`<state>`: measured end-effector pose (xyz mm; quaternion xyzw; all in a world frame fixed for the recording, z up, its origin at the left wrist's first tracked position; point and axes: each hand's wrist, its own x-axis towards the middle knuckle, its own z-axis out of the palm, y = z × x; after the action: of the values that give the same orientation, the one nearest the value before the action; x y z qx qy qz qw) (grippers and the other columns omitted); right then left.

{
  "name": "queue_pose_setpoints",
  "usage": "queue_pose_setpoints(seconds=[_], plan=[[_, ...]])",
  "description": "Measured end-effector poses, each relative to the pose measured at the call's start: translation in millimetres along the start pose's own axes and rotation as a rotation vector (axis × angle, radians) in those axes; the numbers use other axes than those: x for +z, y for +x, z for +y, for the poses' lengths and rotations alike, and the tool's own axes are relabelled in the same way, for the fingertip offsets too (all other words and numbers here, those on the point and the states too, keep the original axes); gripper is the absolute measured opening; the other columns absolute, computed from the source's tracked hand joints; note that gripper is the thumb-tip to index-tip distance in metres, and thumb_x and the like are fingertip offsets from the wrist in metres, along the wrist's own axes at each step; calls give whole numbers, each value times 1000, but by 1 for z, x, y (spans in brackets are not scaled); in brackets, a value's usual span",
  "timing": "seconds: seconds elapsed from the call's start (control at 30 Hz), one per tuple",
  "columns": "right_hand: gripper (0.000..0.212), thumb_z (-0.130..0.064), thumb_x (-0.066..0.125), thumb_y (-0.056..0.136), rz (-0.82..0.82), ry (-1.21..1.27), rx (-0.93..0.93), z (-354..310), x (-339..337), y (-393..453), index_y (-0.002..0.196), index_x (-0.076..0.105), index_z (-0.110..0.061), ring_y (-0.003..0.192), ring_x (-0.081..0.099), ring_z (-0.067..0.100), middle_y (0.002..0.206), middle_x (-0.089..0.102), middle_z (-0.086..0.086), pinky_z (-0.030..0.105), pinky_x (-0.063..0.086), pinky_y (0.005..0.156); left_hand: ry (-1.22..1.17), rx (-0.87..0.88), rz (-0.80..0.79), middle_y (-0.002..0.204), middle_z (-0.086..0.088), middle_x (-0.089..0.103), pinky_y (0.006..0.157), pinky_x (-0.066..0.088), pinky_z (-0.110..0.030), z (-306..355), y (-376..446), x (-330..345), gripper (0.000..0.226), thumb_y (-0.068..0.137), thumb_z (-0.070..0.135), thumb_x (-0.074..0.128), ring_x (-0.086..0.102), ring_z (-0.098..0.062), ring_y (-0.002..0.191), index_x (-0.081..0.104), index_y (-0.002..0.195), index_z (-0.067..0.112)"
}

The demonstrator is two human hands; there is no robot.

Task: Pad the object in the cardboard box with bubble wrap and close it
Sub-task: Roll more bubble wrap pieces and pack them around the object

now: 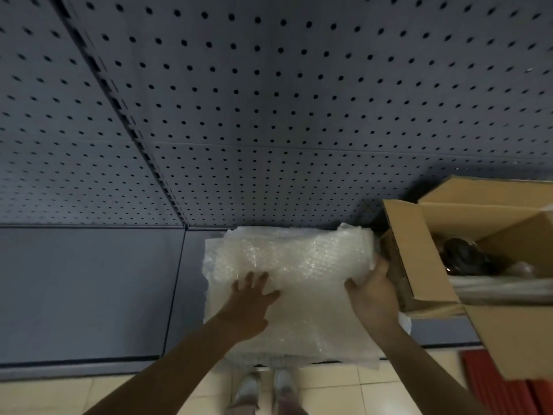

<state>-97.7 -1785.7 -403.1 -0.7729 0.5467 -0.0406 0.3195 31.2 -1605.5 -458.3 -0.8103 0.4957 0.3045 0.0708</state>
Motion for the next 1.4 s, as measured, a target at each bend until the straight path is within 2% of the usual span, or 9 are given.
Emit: queue_pose_setpoints(seconds=[0.17, 0.33, 0.47, 0.6, 0.7, 0.87, 1.03, 1.2, 1.4], plan=[[34, -19, 65, 85, -218, 165, -108, -44, 1, -32, 116, 52, -16, 69, 54, 5, 88, 57, -4, 15, 40, 54, -239, 11, 35, 159, 3, 13, 119, 19, -37, -19, -9, -20, 53, 96, 34, 50, 15, -21, 145, 32, 146, 31], [51, -34, 63, 86, -362, 121, -258, -76, 39, -70, 132, 42, -26, 117, 43, 13, 130, 35, -3, 18, 39, 78, -231, -119, 183, 147, 3, 42, 105, 36, -30, -53, -34, -45, 43, 99, 32, 42, 44, -18, 129, 41, 141, 28], [51, -30, 57, 90, -496, 67, -265, -91, 76, -81, 137, 38, -24, 103, 54, 15, 139, 33, 0, 18, 47, 69, -296, -235, 307, 125, -5, 57, 86, 48, -30, -77, -61, -53, 30, 99, 24, 40, 59, -21, 104, 55, 125, 18], [51, -24, 50, 95, -589, -63, -270, -97, 113, -80, 143, 32, -16, 123, 47, 23, 142, 39, 7, 30, 43, 99, -264, -204, 433, 105, -8, 62, 68, 51, -31, -83, -75, -44, 24, 99, 18, 38, 62, -20, 82, 59, 103, 9], [46, -16, 44, 97, -590, -109, -266, -92, 130, -74, 142, 35, -14, 126, 46, 24, 142, 45, 8, 32, 39, 105, -254, -43, 424, 136, -3, 52, 92, 47, -30, -77, -72, -28, 32, 99, 20, 42, 58, -22, 111, 54, 128, 16], [34, -6, 44, 95, -596, -91, -371, -78, 124, -62, 128, 51, -12, 113, 56, 19, 128, 58, 6, 25, 45, 96, -3, 29, 220, 160, -3, 16, 119, 11, -39, -66, -52, -3, 50, 99, 31, 41, 11, -25, 148, 30, 148, 25], [46, -14, 65, 81, -36, -171, -402, -43, 107, -65, 125, 51, -18, 111, 49, 21, 123, 50, 3, 31, 44, 94, 92, -20, 79, 161, -1, 7, 119, 6, -44, -73, -45, -1, 53, 98, 40, 42, 6, -25, 148, 28, 148, 31], [52, -34, 67, 83, -400, 179, 64, -28, 104, -69, 124, 45, -11, 91, 60, 20, 106, 56, 3, 27, 48, 69, 100, -28, 67, 161, -1, 11, 119, 3, -45, -72, -45, -7, 52, 97, 42, 43, 9, -26, 147, 31, 147, 32], [26, -19, 65, 83, -445, 224, -10, -41, 76, -51, 104, 50, -14, 78, 59, 13, 99, 62, 6, 25, 51, 63, 164, -35, 50, 157, -8, 19, 118, 0, -51, -56, -57, -25, 53, 98, 42, 39, 10, -31, 146, 28, 148, 27]])
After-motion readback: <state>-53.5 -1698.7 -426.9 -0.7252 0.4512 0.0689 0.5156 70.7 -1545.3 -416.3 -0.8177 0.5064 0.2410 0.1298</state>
